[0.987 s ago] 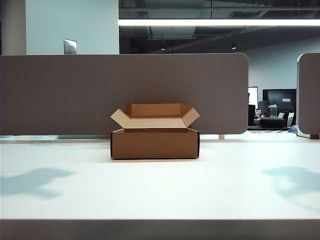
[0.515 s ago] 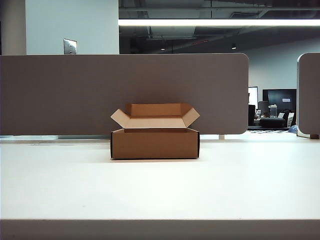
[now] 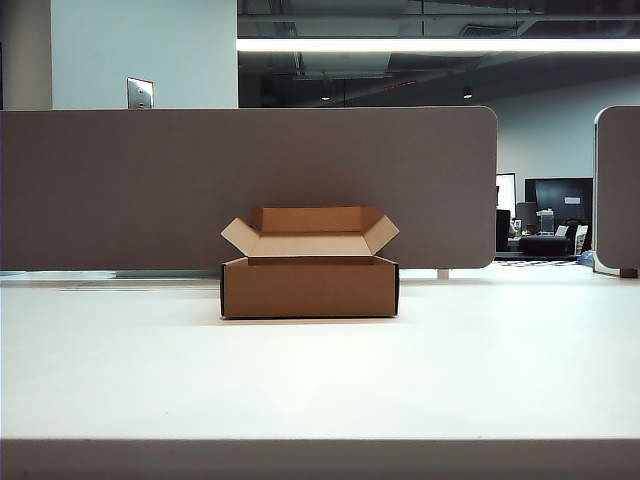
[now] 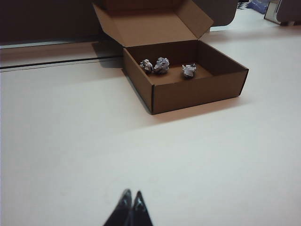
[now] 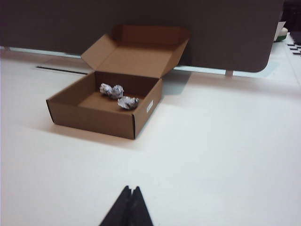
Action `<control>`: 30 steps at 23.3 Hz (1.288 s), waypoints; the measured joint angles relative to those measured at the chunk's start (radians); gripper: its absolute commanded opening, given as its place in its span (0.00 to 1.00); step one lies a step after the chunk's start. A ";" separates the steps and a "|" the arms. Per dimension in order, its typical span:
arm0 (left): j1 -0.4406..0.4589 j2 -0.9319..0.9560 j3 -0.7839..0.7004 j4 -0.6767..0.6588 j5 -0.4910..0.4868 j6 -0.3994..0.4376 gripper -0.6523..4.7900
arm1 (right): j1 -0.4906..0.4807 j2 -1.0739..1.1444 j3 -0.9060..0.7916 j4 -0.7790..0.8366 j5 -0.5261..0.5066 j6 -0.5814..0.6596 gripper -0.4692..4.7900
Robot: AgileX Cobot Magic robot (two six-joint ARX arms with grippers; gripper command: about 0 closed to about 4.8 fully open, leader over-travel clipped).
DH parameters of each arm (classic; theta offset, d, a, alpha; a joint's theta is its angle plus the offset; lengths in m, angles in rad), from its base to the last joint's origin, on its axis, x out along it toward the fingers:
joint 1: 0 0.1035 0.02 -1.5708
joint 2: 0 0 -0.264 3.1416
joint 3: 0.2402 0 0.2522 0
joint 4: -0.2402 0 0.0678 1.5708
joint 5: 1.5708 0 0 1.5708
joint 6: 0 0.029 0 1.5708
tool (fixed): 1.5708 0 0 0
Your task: Pick up all the paper balls on the table and put them in the paper box.
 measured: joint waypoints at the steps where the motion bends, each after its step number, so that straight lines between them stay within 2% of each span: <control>1: 0.000 -0.053 -0.017 0.003 0.000 -0.002 0.11 | 0.000 -0.003 -0.027 0.011 0.000 0.000 0.11; 3: 0.000 -0.136 -0.047 0.011 0.000 -0.004 0.11 | 0.000 -0.015 -0.074 0.023 0.000 0.000 0.11; 8: 0.037 -0.126 -0.097 0.035 0.051 -0.013 0.11 | -0.003 -0.062 -0.175 0.086 0.000 0.000 0.11; 14: 0.164 -0.127 -0.114 0.079 0.106 -0.019 0.11 | -0.006 -0.087 -0.240 0.106 0.000 0.000 0.11; 16: 0.249 -0.127 -0.114 0.085 0.164 -0.018 0.11 | -0.006 -0.089 -0.240 0.128 0.000 0.000 0.11; 17: 0.314 -0.127 -0.114 0.085 0.223 -0.018 0.11 | -0.007 -0.089 -0.240 0.130 0.000 -0.003 0.11; 18: 0.341 -0.127 -0.114 0.085 0.258 -0.019 0.11 | -0.007 -0.089 -0.240 0.130 0.000 -0.004 0.11; 19: 0.380 -0.127 -0.114 0.085 0.333 -0.023 0.11 | -0.007 -0.089 -0.240 0.130 0.000 -0.004 0.11; 22: 0.392 -0.127 -0.114 0.084 0.366 -0.031 0.11 | -0.007 -0.089 -0.240 0.125 0.000 -0.004 0.11; 26: 0.390 -0.127 -0.114 0.061 0.338 -0.093 0.12 | -0.007 -0.089 -0.240 0.118 0.000 -0.004 0.11; 30: 0.390 -0.127 -0.114 0.010 0.338 -0.094 0.12 | -0.007 -0.089 -0.240 0.115 0.000 -0.004 0.11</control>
